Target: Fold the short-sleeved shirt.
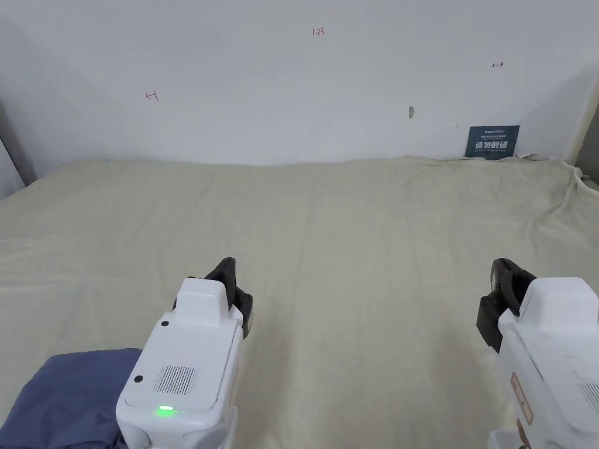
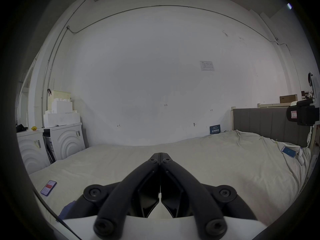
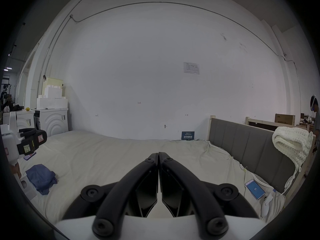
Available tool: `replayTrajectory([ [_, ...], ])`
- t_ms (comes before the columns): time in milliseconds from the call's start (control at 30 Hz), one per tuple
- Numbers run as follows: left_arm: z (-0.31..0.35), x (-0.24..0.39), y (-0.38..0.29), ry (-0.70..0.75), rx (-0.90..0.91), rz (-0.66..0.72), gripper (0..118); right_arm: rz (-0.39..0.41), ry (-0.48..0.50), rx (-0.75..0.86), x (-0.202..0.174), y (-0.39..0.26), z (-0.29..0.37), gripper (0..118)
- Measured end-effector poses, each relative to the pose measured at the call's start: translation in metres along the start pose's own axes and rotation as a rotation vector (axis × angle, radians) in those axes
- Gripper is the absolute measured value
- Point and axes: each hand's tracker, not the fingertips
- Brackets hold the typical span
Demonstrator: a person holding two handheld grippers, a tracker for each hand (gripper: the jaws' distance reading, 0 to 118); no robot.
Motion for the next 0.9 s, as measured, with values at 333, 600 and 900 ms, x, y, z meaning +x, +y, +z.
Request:
replayTrajectory([
  [333,0.002,-0.002,0.000,0.007,0.003,0.004,0,0.001,0.002,-0.004,-0.002,-0.001,0.000,0],
  [600,0.004,-0.006,-0.001,0.012,0.009,0.031,58,-0.004,-0.001,-0.009,-0.005,0.001,0.002,36],
  [900,0.003,-0.013,-0.002,0.021,0.010,0.073,118,-0.014,0.011,-0.017,-0.003,0.004,0.001,111],
])
